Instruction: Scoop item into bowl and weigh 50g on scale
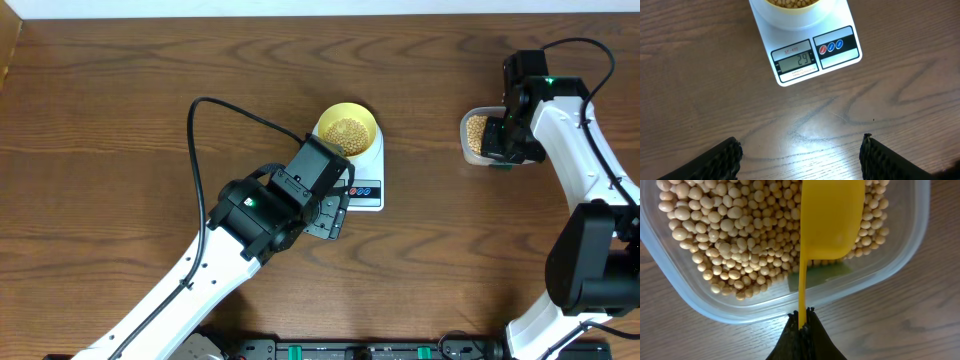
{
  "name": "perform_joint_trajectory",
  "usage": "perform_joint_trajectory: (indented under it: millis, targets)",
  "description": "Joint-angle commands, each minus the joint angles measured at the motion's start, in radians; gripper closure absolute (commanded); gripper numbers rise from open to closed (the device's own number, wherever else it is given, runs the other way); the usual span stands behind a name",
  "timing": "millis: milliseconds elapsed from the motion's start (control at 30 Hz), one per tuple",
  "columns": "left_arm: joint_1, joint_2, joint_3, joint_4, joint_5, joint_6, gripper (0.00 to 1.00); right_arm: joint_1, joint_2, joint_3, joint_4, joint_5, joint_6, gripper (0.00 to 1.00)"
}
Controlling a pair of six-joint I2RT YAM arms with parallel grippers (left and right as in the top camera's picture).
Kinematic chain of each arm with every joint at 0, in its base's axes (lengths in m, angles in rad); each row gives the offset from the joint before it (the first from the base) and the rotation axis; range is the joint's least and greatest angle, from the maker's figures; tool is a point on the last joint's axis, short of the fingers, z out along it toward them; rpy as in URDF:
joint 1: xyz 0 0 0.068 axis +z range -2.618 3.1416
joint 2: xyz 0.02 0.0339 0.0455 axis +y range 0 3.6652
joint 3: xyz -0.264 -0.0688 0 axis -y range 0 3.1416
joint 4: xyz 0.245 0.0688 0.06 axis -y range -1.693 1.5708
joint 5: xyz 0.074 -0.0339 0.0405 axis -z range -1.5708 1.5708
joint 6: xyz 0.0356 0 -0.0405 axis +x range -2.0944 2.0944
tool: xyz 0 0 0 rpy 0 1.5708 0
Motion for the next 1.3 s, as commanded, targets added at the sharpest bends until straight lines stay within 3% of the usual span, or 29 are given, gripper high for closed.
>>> perform_joint_trajectory:
  millis: [0, 767, 1267]
  targets:
    - [0.002, 0.003, 0.019, -0.002, 0.001, 0.008, 0.22, -0.010, 0.016, -0.010, 0.000, -0.059, -0.020, 0.99]
    - [0.002, 0.003, 0.019, -0.002, 0.001, 0.008, 0.22, -0.120, 0.016, -0.009, -0.064, -0.430, -0.122, 0.99]
    - [0.002, 0.003, 0.019, -0.002, 0.001, 0.008, 0.22, -0.224, 0.016, -0.009, -0.111, -0.553, -0.208, 0.99]
